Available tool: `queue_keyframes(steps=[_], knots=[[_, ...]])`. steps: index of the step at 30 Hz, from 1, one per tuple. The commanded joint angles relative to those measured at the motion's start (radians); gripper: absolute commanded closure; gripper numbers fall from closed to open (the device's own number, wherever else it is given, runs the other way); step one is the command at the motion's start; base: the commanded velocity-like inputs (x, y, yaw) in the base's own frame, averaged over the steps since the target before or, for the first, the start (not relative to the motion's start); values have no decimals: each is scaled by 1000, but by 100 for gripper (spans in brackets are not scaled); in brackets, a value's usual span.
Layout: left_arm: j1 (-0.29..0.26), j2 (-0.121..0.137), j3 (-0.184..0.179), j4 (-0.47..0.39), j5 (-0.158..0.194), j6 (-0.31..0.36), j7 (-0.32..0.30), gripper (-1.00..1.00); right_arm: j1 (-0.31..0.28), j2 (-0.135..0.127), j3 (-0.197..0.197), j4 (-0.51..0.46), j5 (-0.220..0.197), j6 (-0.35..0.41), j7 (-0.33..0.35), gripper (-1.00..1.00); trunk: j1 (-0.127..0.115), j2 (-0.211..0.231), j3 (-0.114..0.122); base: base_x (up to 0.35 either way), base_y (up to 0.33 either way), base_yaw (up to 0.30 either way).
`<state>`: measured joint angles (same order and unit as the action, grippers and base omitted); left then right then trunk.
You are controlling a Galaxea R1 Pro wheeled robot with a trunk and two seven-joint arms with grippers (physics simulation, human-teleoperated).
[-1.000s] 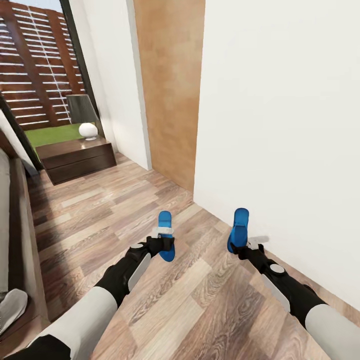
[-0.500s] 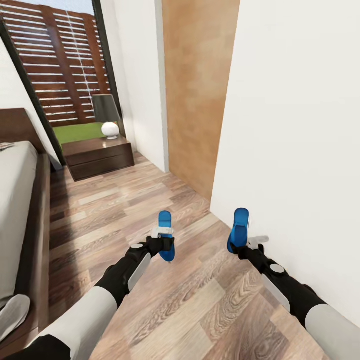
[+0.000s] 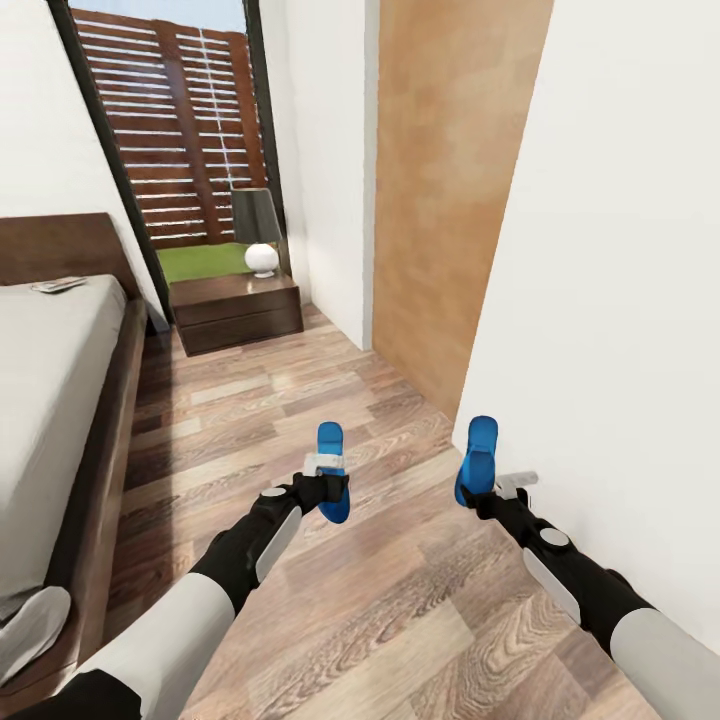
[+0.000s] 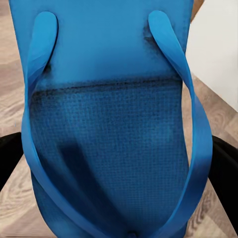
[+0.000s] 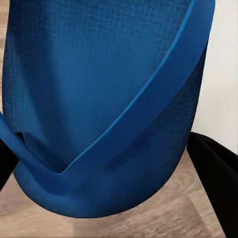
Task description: In the bedroom, move the book from the bed onto either nightstand, and place the two sandals side by side next to the bed.
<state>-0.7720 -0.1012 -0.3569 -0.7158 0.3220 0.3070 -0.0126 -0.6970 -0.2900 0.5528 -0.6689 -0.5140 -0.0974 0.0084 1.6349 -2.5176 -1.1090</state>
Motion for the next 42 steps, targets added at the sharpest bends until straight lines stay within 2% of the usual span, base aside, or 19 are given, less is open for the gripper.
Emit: queue_keyframes(steps=[1, 6, 18, 42], knots=[[-1, 0, 0, -1, 5, 4, -1, 100, -1, -1, 6, 0, -10, -6, 1, 100, 0, 0, -1, 26, -4, 273], [-1, 0, 0, -1, 5, 4, -1, 100, -1, -1, 6, 0, -10, -5, 1, 100, 0, 0, -1, 58, -78, 273], [-1, 0, 0, -1, 5, 4, -2, 100, -1, -1, 6, 0, -9, -5, 1, 100, 0, 0, -1, 181, -237, 273], [-1, 0, 0, -1, 6, 4, -1, 100, -1, -1, 6, 0, -9, -6, 1, 100, 0, 0, -1, 299, -149, 273]])
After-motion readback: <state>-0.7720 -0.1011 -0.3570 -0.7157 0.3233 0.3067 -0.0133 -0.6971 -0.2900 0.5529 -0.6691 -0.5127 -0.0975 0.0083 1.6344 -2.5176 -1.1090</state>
